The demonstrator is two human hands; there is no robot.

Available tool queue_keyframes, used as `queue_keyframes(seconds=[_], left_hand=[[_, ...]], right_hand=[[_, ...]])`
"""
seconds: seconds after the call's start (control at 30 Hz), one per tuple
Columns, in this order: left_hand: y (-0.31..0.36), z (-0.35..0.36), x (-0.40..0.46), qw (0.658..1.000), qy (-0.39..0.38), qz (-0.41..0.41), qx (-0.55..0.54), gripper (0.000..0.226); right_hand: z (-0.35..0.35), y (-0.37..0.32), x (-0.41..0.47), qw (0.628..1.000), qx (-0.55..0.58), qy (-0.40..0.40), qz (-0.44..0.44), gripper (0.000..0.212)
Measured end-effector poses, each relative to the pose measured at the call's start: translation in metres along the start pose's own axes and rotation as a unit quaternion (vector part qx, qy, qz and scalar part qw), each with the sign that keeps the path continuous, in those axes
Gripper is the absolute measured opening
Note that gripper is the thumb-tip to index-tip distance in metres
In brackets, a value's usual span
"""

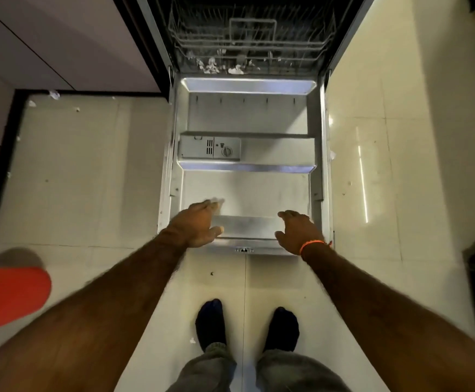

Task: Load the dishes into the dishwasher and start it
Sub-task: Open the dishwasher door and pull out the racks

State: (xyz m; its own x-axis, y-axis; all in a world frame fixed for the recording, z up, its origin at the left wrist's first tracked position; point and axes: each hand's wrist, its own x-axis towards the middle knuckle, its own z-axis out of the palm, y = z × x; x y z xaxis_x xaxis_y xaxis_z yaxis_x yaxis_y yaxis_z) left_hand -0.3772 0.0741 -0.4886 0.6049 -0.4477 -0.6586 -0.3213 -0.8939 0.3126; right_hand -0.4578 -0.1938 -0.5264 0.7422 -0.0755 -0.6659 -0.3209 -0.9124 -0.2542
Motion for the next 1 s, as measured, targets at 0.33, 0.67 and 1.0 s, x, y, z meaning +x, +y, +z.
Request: queue_keyframes(seconds=[0.33,0.67,1.0], left_hand=[[0.042,-0.169,-0.013,0.992,0.123,-0.002,0.02,0.084],[-0.002,-0.279,0.151,0.984,0.169,0.006,0.053,0.084],[-0.066,-0.314,0.315,0.975,0.198,-0.009,0.098,0.092]], right_hand=[[-0.219,-0.03,0.0,0.979,0.016,0.195,-0.059,0.06],[-0.316,-0.033,0.172,0.97,-0.055,0.233,-0.044,0.065],[-0.322,-0.031,0.343,0.966,-0.12,0.228,-0.025,0.072]])
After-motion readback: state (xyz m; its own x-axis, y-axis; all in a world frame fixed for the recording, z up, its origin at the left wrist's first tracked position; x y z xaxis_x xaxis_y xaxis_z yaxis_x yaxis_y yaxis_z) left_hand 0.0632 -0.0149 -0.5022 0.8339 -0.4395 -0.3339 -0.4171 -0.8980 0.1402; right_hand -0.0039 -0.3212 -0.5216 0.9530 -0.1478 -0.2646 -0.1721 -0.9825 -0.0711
